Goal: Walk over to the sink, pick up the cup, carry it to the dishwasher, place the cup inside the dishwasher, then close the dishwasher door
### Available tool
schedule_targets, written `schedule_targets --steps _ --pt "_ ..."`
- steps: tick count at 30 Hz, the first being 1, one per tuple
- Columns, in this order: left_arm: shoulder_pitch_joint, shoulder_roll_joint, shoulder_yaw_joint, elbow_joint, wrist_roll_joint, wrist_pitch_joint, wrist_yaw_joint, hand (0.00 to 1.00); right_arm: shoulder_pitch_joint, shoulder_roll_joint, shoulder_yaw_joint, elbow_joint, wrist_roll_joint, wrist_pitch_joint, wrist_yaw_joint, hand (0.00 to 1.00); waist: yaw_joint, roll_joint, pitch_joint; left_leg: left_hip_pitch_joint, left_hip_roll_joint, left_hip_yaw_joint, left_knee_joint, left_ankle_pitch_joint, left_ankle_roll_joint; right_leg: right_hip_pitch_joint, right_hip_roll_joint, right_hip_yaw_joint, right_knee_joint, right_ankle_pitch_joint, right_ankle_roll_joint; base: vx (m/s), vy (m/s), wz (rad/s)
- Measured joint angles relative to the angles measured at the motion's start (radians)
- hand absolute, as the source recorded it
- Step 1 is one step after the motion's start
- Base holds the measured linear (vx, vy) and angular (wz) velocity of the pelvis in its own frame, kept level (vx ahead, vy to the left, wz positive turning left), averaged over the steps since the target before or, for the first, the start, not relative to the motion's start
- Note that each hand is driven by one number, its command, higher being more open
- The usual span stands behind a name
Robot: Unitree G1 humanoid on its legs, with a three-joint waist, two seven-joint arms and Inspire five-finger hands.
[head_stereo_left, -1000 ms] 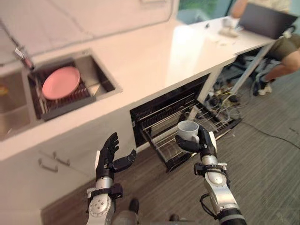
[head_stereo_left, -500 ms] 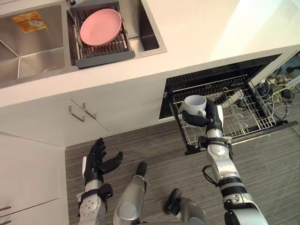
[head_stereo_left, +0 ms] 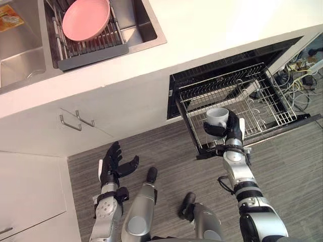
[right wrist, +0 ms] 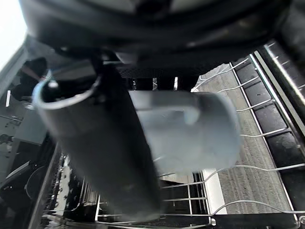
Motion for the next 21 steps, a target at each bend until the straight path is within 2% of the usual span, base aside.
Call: schedule_targets --steps 9,15,21 --pt "-0.016 0.0 -0.033 0.024 0.0 0.0 0.01 0.9 -0.015 0.047 0.005 -0.025 0.018 0.0 0.005 0.9 -0.009 -0.003 0.016 0.024 0.011 0.032 -0.032 0.001 -0.002 0.0 0.008 0.03 -0.018 0.004 -0.002 0.03 -0.006 -0.1" --pt "-0.02 -0.008 -0.038 0.026 0.001 0.0 0.005 0.9 0.148 0.083 0.005 -0.267 0.018 -0.001 0.01 0.9 -0.015 -0.005 0.017 0.078 0.017 0.038 -0.055 -0.002 -0.011 0.047 0.015 0.032 -0.041 0.004 -0.002 0.04 -0.018 -0.03" --pt "-0.001 -0.012 -0.031 0.081 0.003 0.004 -0.011 0.9 0.365 0.125 0.003 -0.594 0.01 -0.022 0.018 0.9 -0.048 -0.014 0.012 0.151 0.014 0.036 -0.062 -0.021 -0.015 0.135 0.018 0.02 -0.073 0.002 0.001 0.0 -0.004 0.03"
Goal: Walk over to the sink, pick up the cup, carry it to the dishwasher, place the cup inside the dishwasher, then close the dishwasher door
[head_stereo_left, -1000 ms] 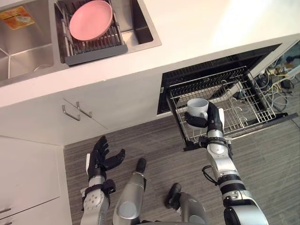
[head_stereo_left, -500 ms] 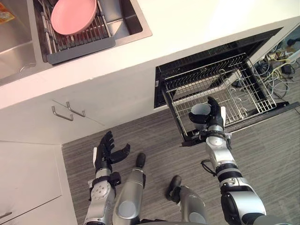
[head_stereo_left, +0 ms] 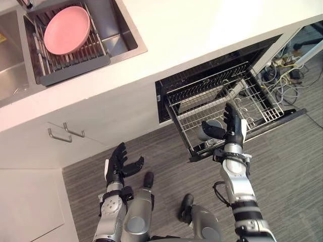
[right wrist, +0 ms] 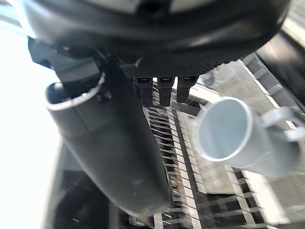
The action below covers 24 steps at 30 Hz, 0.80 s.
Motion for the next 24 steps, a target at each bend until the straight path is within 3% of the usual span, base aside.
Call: schedule_targets --steps 5,10,12,14,16,17,20,23,24 --pt "0.061 -0.021 0.044 0.067 0.028 0.02 -0.012 0.9 0.151 0.051 0.004 -0.202 -0.014 -0.038 0.031 0.9 -0.019 -0.038 -0.041 0.034 -0.007 -0.016 0.045 -0.037 0.004 0.073 0.001 -0.021 -0.021 -0.013 0.009 0.03 -0.003 0.1" --pt "0.12 -0.04 0.068 0.099 0.027 0.026 -0.014 0.9 0.225 0.064 0.036 -0.322 -0.013 -0.092 0.058 0.9 -0.024 -0.033 -0.103 0.014 -0.028 -0.071 0.117 -0.071 0.006 0.128 -0.004 -0.089 -0.022 -0.035 0.017 0.01 0.004 0.39" --pt "0.122 -0.045 0.076 0.104 0.027 0.026 -0.015 0.9 0.233 0.063 0.041 -0.358 -0.012 -0.116 0.065 0.9 -0.03 -0.023 -0.118 -0.024 -0.004 -0.008 0.137 -0.09 0.019 0.141 -0.006 -0.144 -0.023 -0.04 0.015 -0.04 0.003 0.8" --pt "0.103 -0.04 0.081 0.166 0.027 0.021 -0.021 0.9 0.223 0.045 0.042 -0.366 -0.012 -0.137 0.067 0.9 -0.032 -0.01 -0.136 -0.022 0.124 0.254 0.164 -0.089 0.022 0.175 -0.011 -0.206 -0.047 -0.037 0.019 0.01 0.02 0.82" --pt "0.093 -0.038 0.081 0.206 0.027 0.018 -0.022 0.9 0.19 0.012 0.042 -0.357 -0.014 -0.137 0.065 0.9 -0.032 0.008 -0.149 -0.025 0.167 0.352 0.183 -0.083 0.032 0.187 -0.019 -0.236 -0.057 -0.033 0.028 0.03 0.105 0.55" --pt "0.096 -0.028 0.082 0.22 0.027 0.018 -0.022 0.9 0.167 0.003 0.043 -0.351 -0.019 -0.137 0.067 0.9 -0.027 0.009 -0.156 -0.03 0.15 0.345 0.182 -0.083 0.033 0.191 -0.027 -0.239 -0.073 -0.021 0.048 0.05 0.138 0.32" --pt "0.09 -0.004 0.083 0.262 0.031 0.018 -0.023 0.9 0.145 0.0 0.034 -0.349 -0.054 -0.137 0.068 0.9 -0.032 0.004 -0.161 -0.044 0.103 0.311 0.194 -0.101 0.052 0.226 -0.05 -0.291 -0.098 -0.011 0.066 0.07 0.139 0.52" --pt "0.081 0.007 0.08 0.3 0.059 0.02 -0.033 0.9 0.113 -0.047 0.023 -0.284 -0.103 -0.134 0.078 0.9 -0.039 -0.007 -0.166 -0.039 0.025 0.258 0.215 -0.151 0.085 0.21 -0.143 -0.307 0.085 -0.05 0.017 0.14 0.211 0.76" --pt "0.079 0.025 0.07 0.301 0.078 0.021 -0.039 0.9 0.09 -0.064 0.024 -0.238 -0.132 -0.126 0.083 0.9 -0.046 -0.021 -0.171 -0.023 -0.015 0.232 0.215 -0.163 0.105 0.152 -0.203 -0.233 0.26 -0.039 -0.03 0.15 0.177 0.81"
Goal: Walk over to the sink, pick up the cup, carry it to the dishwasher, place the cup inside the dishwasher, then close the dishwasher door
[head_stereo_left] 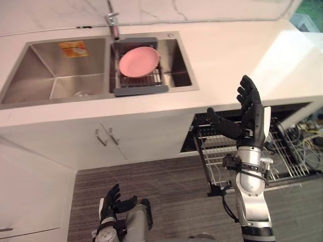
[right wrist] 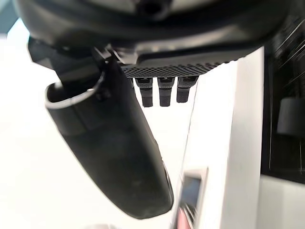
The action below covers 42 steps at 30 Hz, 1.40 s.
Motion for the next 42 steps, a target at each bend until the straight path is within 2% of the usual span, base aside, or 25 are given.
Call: schedule_targets --steps 1,2,3,4,7,8,9,10,11,13,16,17,18,19,20,21,22,26,28,30,35,42 --pt "-0.001 0.007 -0.001 0.0 0.003 0.0 -0.005 0.9 -0.006 -0.004 0.0 0.016 -0.008 0.005 0.002 0.9 -0.005 -0.005 -0.002 0.008 -0.012 -0.013 -0.001 -0.004 0.008 -0.025 -0.014 0.047 0.073 0.017 -0.026 0.16 0.15 0.72" --pt "-0.003 0.014 -0.008 0.0 0.012 0.0 -0.008 0.9 -0.012 -0.007 0.001 0.032 -0.02 0.01 0.004 0.9 -0.01 -0.008 -0.004 0.017 -0.019 -0.027 -0.001 -0.007 0.018 -0.052 -0.014 0.102 0.126 0.012 -0.035 0.18 0.09 0.64" --pt "-0.005 0.033 -0.021 -0.001 0.018 0.0 -0.008 0.9 -0.02 -0.011 0.011 0.054 -0.039 0.015 0.008 0.9 -0.011 -0.017 -0.008 0.038 -0.028 -0.056 -0.015 -0.012 0.018 -0.098 0.024 0.201 0.17 -0.031 -0.011 0.24 0.062 0.69" --pt "-0.006 0.052 -0.033 -0.002 0.019 0.0 -0.009 0.9 -0.022 -0.026 0.032 0.059 -0.056 0.016 0.014 0.9 -0.011 -0.021 -0.011 0.066 -0.033 -0.079 -0.041 -0.01 0.019 -0.144 0.072 0.264 0.164 -0.06 -0.009 0.22 0.021 0.65" --pt "-0.003 0.062 -0.043 -0.002 0.02 0.0 -0.01 0.9 -0.04 -0.078 0.06 0.07 -0.077 0.015 0.029 0.9 -0.027 -0.021 -0.011 0.129 -0.034 -0.13 -0.097 -0.007 0.012 -0.242 0.162 0.31 0.058 -0.064 -0.004 0.21 -0.03 0.53" --pt "-0.005 0.07 -0.059 -0.001 0.021 0.0 -0.012 0.9 -0.05 -0.102 0.06 0.076 -0.077 0.015 0.03 0.9 -0.031 -0.022 -0.012 0.15 -0.034 -0.153 -0.113 -0.007 -0.001 -0.277 0.2 0.331 -0.026 -0.051 0.004 0.28 -0.079 0.66" --pt "-0.006 0.075 -0.067 0.0 0.027 -0.001 -0.014 0.9 -0.055 -0.114 0.059 0.076 -0.077 0.014 0.03 0.9 -0.038 -0.023 -0.013 0.156 -0.036 -0.166 -0.113 -0.007 -0.016 -0.289 0.216 0.343 -0.083 -0.03 0.004 0.29 -0.119 0.68" --pt "-0.007 0.086 -0.08 0.01 0.038 -0.002 -0.016 0.9 -0.059 -0.132 0.059 0.076 -0.08 0.014 0.03 0.9 -0.048 -0.031 -0.02 0.161 -0.045 -0.193 -0.1 -0.025 -0.031 -0.296 0.24 0.385 -0.168 0.08 0.0 0.3 -0.145 0.7" --pt "-0.015 0.081 -0.096 0.039 0.039 -0.001 -0.019 0.9 -0.059 -0.147 0.057 0.081 -0.085 0.015 0.03 0.9 -0.054 -0.018 -0.034 0.165 -0.033 -0.221 -0.077 -0.05 -0.049 -0.279 0.257 0.377 -0.176 0.111 -0.004 0.32 -0.16 0.52" --pt "-0.016 0.074 -0.096 0.042 0.047 -0.001 -0.026 0.9 -0.062 -0.152 0.054 0.075 -0.113 0.014 0.03 0.9 -0.05 -0.003 -0.05 0.145 0.006 -0.223 -0.052 -0.069 -0.071 -0.264 0.295 0.354 -0.218 0.107 -0.018 0.34 -0.166 0.22" --pt "-0.033 0.066 -0.096 0.045 0.059 0.0 -0.033 0.9 -0.055 -0.155 0.054 0.091 -0.119 0.021 0.032 0.9 -0.051 0.002 -0.046 0.086 0.058 -0.204 0.123 -0.078 -0.088 -0.188 0.341 0.323 -0.291 0.123 -0.044 0.28 -0.13 0.17" --pt "-0.029 0.062 -0.097 0.048 0.059 -0.001 -0.034 0.9 -0.055 -0.154 0.058 0.093 -0.121 0.026 0.029 0.9 -0.038 0.0 -0.037 0.071 0.079 -0.178 0.221 -0.092 -0.1 -0.115 0.348 0.33 -0.331 0.125 -0.048 0.25 -0.058 -0.05" --pt "-0.03 0.06 -0.097 0.049 0.059 -0.001 -0.034 0.9 -0.056 -0.155 0.058 0.092 -0.123 0.025 0.026 0.9 -0.035 0.0 -0.036 0.07 0.086 -0.173 0.216 -0.106 -0.097 -0.099 0.347 0.335 -0.336 0.125 -0.048 0.24 -0.003 -0.18" --pt "-0.036 0.059 -0.097 0.048 0.059 -0.002 -0.034 0.9 -0.063 -0.162 0.058 0.09 -0.136 0.017 0.022 0.9 -0.035 0.003 -0.037 0.068 0.099 -0.174 0.147 -0.1 -0.102 -0.082 0.346 0.345 -0.343 0.125 -0.047 0.14 0.001 -0.22" --pt "-0.038 0.058 -0.097 0.048 0.059 -0.002 -0.033 0.9 -0.065 -0.171 0.058 0.09 -0.144 0.013 0.022 0.9 -0.035 0.011 -0.041 0.067 0.106 -0.177 0.084 -0.077 -0.104 -0.08 0.35 0.351 -0.345 0.124 -0.046 0.16 0.05 -0.29" --pt "-0.04 0.058 -0.096 0.048 0.06 -0.002 -0.033 0.9 -0.068 -0.196 0.058 0.088 -0.153 0.009 0.022 0.9 -0.032 0.032 -0.042 0.063 0.12 -0.194 -0.006 0.005 -0.118 -0.076 0.365 0.364 -0.358 0.124 -0.039 0.14 0.14 -0.27" --pt "-0.045 0.069 -0.096 0.047 0.06 -0.003 -0.032 0.9 -0.068 -0.193 0.058 0.088 -0.158 0.01 0.026 0.9 -0.031 0.024 -0.042 0.072 0.108 -0.187 -0.032 0.012 -0.111 -0.075 0.356 0.38 -0.385 0.137 -0.021 0.14 0.14 -0.17" --pt "-0.042 0.077 -0.096 0.046 0.082 -0.002 -0.035 0.9 -0.067 -0.194 0.057 0.093 -0.167 0.01 0.04 0.9 -0.047 0.02 -0.042 0.086 0.07 -0.184 -0.071 0.031 -0.088 -0.059 0.321 0.381 -0.426 0.148 -0.004 0.09 0.119 0.08" --pt "-0.027 0.078 -0.096 0.046 0.097 -0.003 -0.044 0.9 -0.067 -0.194 0.059 0.094 -0.191 0.009 0.053 0.9 -0.042 0.019 -0.042 0.11 0.058 -0.183 -0.095 0.034 -0.083 -0.038 0.312 0.388 -0.442 0.151 0.001 0.04 0.054 0.09" --pt "-0.017 0.078 -0.096 0.047 0.1 -0.003 -0.051 0.9 -0.067 -0.194 0.06 0.095 -0.198 0.007 0.06 0.9 -0.036 0.019 -0.042 0.117 0.056 -0.18 -0.106 0.037 -0.083 -0.035 0.31 0.401 -0.447 0.155 0.005 0.01 0.022 0.0" --pt "-0.01 0.077 -0.096 0.064 0.106 -0.002 -0.053 0.9 -0.072 -0.2 0.078 0.206 -0.235 -0.003 0.068 0.9 -0.039 0.018 -0.043 0.146 0.042 -0.176 -0.196 0.096 -0.082 -0.042 0.299 0.408 -0.465 0.177 0.018 -0.03 -0.009 0.0" --pt "-0.005 0.075 -0.095 0.071 0.105 -0.004 -0.053 0.9 -0.096 -0.242 0.11 0.257 -0.279 0.0 0.069 0.9 -0.053 0.017 -0.042 0.175 0.029 -0.188 -0.297 0.142 -0.082 -0.051 0.292 0.406 -0.479 0.187 0.018 -0.11 -0.01 0.04"
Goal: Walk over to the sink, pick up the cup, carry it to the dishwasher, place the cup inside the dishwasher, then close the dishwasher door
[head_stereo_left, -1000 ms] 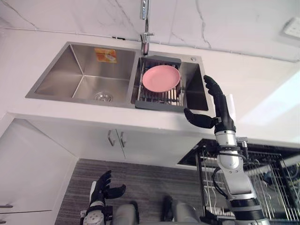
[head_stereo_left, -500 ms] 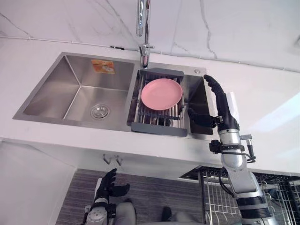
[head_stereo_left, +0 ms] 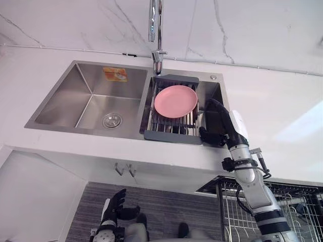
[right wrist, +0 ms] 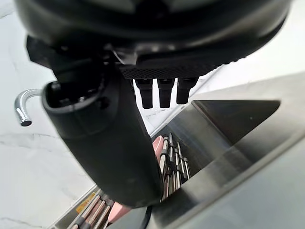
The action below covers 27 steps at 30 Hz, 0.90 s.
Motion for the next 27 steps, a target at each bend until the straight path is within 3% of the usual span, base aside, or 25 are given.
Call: schedule_targets --steps 7,14,18,27 --pt "0.0 -0.002 0.008 0.006 -0.002 -0.009 0.002 0.9 -0.063 -0.05 0.038 0.076 -0.052 0.012 -0.012 0.9 0.001 0.0 0.0 0.0 -0.009 -0.033 -0.077 0.056 -0.002 -0.011 -0.001 -0.021 -0.019 0.011 0.007 -0.11 0.004 0.14" --pt "0.001 -0.004 0.022 0.011 -0.002 -0.01 0.003 0.9 -0.158 -0.062 0.067 0.153 -0.063 0.013 -0.032 0.9 0.004 0.0 0.0 -0.004 -0.015 -0.043 -0.085 0.067 -0.01 -0.011 -0.001 -0.023 -0.026 0.015 0.01 0.01 0.005 0.04" --pt "0.001 -0.004 0.022 0.013 -0.004 -0.017 0.003 0.9 -0.212 -0.063 0.069 0.193 -0.064 0.015 -0.042 0.9 0.005 0.0 0.0 -0.008 -0.016 -0.05 -0.082 0.074 0.001 -0.011 -0.001 -0.029 -0.026 0.023 0.003 0.07 -0.006 0.05" --pt "-0.011 -0.005 0.022 0.012 -0.012 -0.022 0.005 0.9 -0.339 -0.083 0.15 0.391 -0.065 0.049 -0.039 0.9 0.036 -0.002 0.005 -0.036 -0.023 -0.086 -0.069 0.075 0.002 -0.011 -0.001 -0.065 -0.036 0.022 0.003 0.03 -0.007 0.12"
